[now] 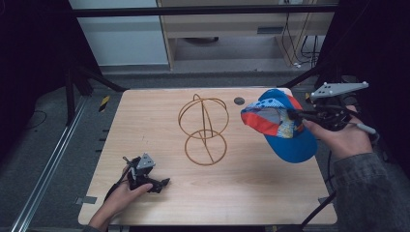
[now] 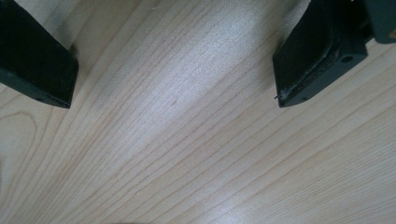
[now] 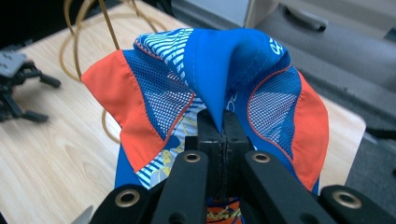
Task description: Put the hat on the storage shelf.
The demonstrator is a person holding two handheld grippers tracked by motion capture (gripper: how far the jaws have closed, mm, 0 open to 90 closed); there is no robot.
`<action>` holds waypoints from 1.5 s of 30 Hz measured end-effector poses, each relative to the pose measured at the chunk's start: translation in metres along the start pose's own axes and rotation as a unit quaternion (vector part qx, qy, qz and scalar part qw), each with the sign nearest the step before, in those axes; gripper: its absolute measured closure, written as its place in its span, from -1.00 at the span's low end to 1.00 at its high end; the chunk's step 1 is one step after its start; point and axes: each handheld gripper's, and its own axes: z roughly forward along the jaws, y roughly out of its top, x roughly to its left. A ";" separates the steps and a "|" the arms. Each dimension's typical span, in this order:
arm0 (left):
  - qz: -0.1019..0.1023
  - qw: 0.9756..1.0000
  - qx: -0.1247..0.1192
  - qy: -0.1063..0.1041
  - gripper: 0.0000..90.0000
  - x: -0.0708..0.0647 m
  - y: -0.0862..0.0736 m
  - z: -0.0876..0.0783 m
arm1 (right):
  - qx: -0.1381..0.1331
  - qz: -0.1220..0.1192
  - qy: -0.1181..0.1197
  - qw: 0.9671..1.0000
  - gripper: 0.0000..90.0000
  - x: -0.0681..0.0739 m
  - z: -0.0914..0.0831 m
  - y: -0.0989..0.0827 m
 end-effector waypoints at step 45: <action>-0.001 1.000 0.003 0.001 -1.00 0.000 0.000 0.000 | -0.056 -0.042 0.048 0.996 1.00 0.053 0.069 0.121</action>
